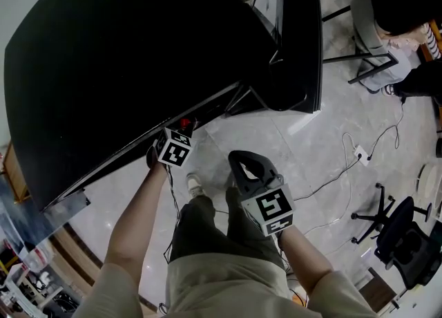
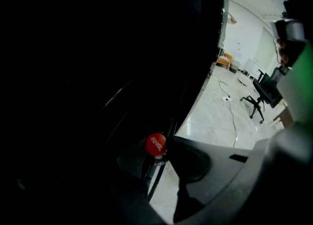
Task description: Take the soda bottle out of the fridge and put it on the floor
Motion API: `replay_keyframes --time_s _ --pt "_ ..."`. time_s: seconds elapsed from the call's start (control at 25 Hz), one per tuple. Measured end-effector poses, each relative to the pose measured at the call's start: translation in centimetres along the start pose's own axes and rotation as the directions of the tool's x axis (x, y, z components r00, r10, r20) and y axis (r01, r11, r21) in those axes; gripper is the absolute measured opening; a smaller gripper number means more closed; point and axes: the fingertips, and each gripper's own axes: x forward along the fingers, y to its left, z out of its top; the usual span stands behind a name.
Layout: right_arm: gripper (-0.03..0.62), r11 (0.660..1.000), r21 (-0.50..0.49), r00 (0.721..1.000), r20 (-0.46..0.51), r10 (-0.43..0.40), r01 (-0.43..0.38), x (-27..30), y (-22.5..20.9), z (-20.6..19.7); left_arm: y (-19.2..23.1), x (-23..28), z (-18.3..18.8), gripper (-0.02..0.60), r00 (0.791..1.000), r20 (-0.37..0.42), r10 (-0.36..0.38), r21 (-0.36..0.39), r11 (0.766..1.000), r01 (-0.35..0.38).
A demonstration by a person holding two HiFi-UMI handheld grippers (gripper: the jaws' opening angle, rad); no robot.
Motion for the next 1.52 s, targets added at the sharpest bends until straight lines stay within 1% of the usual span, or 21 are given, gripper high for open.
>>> replay_keyframes --time_s 0.2,0.32,0.44,0.6,0.72,1.0,1.16,1.24,1.44,1.52 --pt "-0.005 1.000 -0.008 1.000 -0.001 0.001 -0.001 0.0 0.6 0.3 0.0 -0.4 -0.4 0.127 1.000 -0.010 -0.019 0.004 1.000 0.019" --pt "-0.005 1.000 -0.017 1.000 -0.004 0.000 0.000 -0.2 0.6 0.3 -0.5 -1.1 -0.4 0.127 0.999 0.005 -0.038 -0.010 0.999 0.038" --pt "-0.005 1.000 -0.019 1.000 -0.004 -0.004 0.004 -1.1 0.8 1.1 -1.5 -3.1 0.2 0.127 0.999 0.020 -0.045 0.004 0.999 0.045" --pt "-0.005 1.000 -0.029 1.000 -0.007 -0.004 0.004 -2.6 1.9 2.3 -2.3 -7.2 1.0 0.127 0.998 0.042 -0.042 0.031 0.999 0.041" --pt "-0.005 0.999 -0.039 1.000 -0.004 -0.005 0.005 -3.8 2.9 3.6 -2.7 -11.2 2.2 0.127 0.996 0.078 -0.032 0.041 0.999 0.029" --pt "-0.005 0.997 -0.073 1.000 0.006 -0.004 0.005 -7.3 5.2 7.1 -4.5 -19.8 3.0 0.127 0.993 0.100 -0.064 0.073 0.996 0.057" --pt "-0.005 0.995 -0.100 1.000 0.011 -0.006 0.007 -9.4 6.5 9.0 -5.4 -24.5 3.3 0.127 0.990 0.115 -0.082 0.074 0.995 0.074" --pt "-0.005 0.994 -0.108 1.000 0.016 -0.004 0.006 -10.6 7.2 9.9 -5.8 -26.9 3.3 0.127 0.990 0.122 -0.073 0.078 0.995 0.063" --pt "-0.005 0.990 -0.142 0.999 0.032 0.011 -0.006 -13.5 8.9 11.7 -6.1 -32.4 3.3 0.126 0.984 0.177 -0.001 0.056 0.998 -0.009" --pt "-0.005 0.987 -0.160 0.999 0.030 0.012 -0.007 -14.1 9.4 12.1 -5.9 -34.1 3.2 0.126 0.982 0.188 0.010 0.057 0.998 -0.021"
